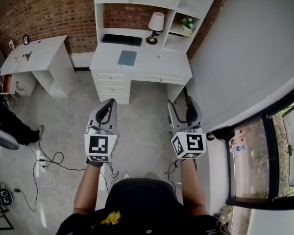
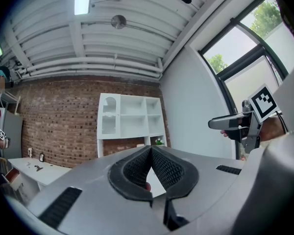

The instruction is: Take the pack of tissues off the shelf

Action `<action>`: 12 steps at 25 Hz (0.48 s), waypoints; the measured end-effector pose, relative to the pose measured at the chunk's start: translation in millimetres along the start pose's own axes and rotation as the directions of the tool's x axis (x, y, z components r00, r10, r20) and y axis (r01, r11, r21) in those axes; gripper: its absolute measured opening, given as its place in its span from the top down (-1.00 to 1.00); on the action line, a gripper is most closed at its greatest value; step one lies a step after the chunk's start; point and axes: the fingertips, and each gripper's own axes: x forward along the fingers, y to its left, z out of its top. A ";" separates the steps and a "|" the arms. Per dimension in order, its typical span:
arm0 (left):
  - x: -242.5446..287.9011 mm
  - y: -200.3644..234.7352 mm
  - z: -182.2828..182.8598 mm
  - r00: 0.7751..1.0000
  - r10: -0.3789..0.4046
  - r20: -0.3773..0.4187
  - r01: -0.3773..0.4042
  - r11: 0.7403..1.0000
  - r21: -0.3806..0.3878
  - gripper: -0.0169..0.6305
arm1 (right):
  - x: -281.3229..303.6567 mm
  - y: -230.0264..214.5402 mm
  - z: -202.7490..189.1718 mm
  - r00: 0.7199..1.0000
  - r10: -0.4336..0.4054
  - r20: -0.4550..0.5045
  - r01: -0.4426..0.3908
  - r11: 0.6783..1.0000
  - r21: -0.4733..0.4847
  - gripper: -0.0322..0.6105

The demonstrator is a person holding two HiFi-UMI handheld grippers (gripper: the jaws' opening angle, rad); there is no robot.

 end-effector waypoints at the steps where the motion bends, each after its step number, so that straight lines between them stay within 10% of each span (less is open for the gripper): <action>1: -0.9 2.4 -3.4 1.000 -0.003 -0.004 0.003 1.000 -0.006 0.89 | 2.5 4.5 -1.6 1.000 0.003 -0.006 -0.003 1.000 -0.005 0.05; 12: 37.4 13.7 -20.1 0.998 -0.058 -0.002 0.058 0.998 -0.009 0.90 | 42.6 14.8 -22.7 0.999 0.000 -0.043 -0.001 1.000 -0.017 0.05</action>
